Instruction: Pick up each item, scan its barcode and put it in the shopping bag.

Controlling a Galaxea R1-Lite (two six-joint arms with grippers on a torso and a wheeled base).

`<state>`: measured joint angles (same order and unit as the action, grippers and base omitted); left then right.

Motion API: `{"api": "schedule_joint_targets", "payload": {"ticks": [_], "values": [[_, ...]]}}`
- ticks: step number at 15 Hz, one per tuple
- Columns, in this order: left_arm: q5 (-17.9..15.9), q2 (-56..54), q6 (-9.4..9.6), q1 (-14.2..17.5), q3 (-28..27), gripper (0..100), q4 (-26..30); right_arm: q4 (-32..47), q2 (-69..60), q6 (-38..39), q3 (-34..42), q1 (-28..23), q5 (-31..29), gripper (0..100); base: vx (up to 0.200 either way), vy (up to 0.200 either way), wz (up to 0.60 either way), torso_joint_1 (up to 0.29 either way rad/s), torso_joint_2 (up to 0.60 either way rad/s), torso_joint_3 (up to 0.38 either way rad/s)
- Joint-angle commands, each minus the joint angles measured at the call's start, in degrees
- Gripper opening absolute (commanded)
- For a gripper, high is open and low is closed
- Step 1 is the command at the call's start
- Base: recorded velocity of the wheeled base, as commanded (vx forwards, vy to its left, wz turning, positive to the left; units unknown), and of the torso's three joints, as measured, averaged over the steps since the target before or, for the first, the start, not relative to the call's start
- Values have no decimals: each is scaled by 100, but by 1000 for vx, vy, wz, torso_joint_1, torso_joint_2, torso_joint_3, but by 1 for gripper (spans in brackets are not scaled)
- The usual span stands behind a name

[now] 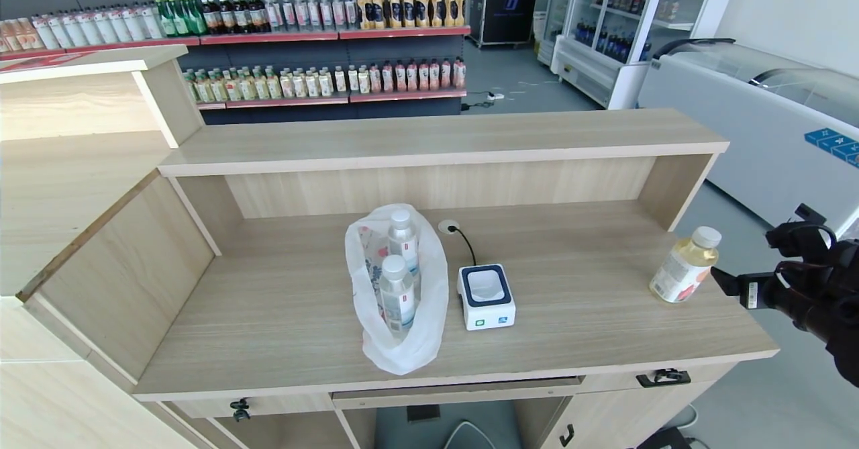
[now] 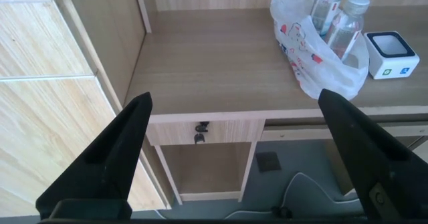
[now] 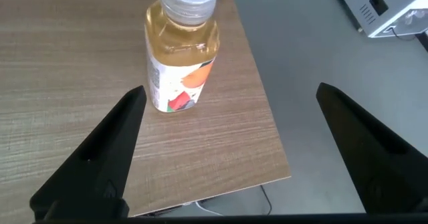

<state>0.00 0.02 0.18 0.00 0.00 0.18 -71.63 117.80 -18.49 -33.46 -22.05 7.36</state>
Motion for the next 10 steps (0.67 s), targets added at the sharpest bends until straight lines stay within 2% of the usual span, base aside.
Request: {"api": "schedule_joint_targets", "payload": {"ticks": [1, 8, 10], "values": [[0, -2, -1, 0, 0, 100, -1, 35, 402, 4, -266, -133, 107, 100, 0, 0, 0, 0, 0, 0], [0, -2, -1, 0, 0, 100, -1, 9, 1140, 48, -1092, -194, 248, 100, 0, 0, 0, 0, 0, 0], [0, -2, -1, 0, 0, 100, -1, 53, 1237, 48, -1268, -124, 556, 100, 0, 0, 0, 0, 0, 0]]}}
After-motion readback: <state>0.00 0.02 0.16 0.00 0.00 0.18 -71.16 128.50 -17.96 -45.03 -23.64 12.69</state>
